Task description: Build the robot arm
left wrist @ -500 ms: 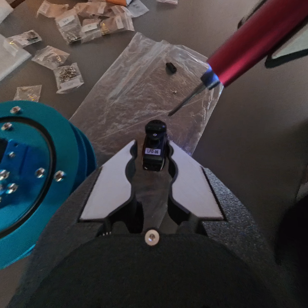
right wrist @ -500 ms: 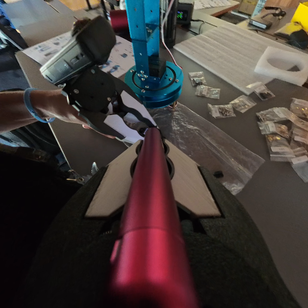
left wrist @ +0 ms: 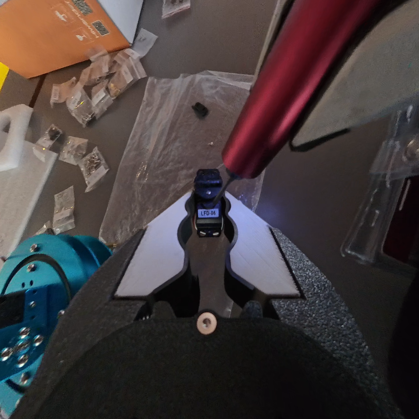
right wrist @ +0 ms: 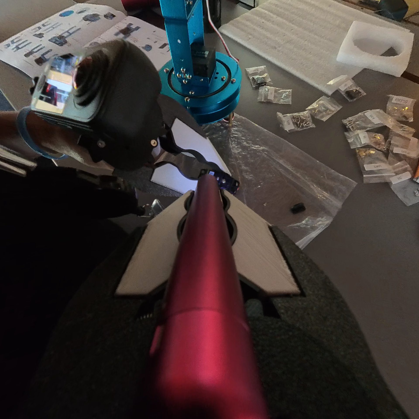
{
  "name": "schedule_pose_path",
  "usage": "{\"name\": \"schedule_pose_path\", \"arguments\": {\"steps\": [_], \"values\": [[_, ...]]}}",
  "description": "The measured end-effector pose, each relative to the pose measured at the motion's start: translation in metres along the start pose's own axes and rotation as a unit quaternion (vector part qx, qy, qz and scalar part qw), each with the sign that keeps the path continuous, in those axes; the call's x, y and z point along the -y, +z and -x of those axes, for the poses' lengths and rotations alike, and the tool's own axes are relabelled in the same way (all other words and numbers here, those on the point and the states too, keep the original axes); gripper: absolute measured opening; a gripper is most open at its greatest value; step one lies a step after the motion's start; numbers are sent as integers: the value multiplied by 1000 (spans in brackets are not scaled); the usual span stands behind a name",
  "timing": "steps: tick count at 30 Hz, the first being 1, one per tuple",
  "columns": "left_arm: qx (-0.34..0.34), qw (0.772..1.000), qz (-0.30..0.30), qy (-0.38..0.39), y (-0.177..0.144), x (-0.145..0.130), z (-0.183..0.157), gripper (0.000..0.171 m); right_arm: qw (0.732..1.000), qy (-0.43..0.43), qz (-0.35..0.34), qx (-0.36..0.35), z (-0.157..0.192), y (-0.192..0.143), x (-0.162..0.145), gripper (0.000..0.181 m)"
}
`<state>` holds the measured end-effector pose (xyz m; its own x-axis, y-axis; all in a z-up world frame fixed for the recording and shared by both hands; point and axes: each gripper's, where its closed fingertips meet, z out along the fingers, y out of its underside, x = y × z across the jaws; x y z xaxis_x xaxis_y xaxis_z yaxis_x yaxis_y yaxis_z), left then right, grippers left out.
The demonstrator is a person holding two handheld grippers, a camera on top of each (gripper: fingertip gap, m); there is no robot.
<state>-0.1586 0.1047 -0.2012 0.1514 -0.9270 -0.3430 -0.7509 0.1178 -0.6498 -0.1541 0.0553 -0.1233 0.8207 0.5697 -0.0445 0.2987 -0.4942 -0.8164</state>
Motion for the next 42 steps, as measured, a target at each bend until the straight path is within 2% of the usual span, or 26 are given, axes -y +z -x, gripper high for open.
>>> {"name": "schedule_pose_path", "arguments": {"steps": [7, 14, 26, 36, 42], "values": [[-29, 999, -20, -32, 6, 3, -1, 23, 999, 28, -6, -26, -12, -1, 1, 22], [-16, 1000, -21, 4, 6, 4, 0, 21, 999, 26, 1, -44, -14, -1, 0, 21], [-19, 999, -18, 22, 6, 4, -1, 20, 998, 26, 14, -48, -14, 2, -3, 22], [-22, 997, 2, 74, 2, 11, -6, 20, 995, 39, 84, -27, -13, -2, 2, 23], [-20, 996, 17, 88, 7, 10, -4, 21, 993, 7, 107, -41, -14, 2, 1, 22]]}}
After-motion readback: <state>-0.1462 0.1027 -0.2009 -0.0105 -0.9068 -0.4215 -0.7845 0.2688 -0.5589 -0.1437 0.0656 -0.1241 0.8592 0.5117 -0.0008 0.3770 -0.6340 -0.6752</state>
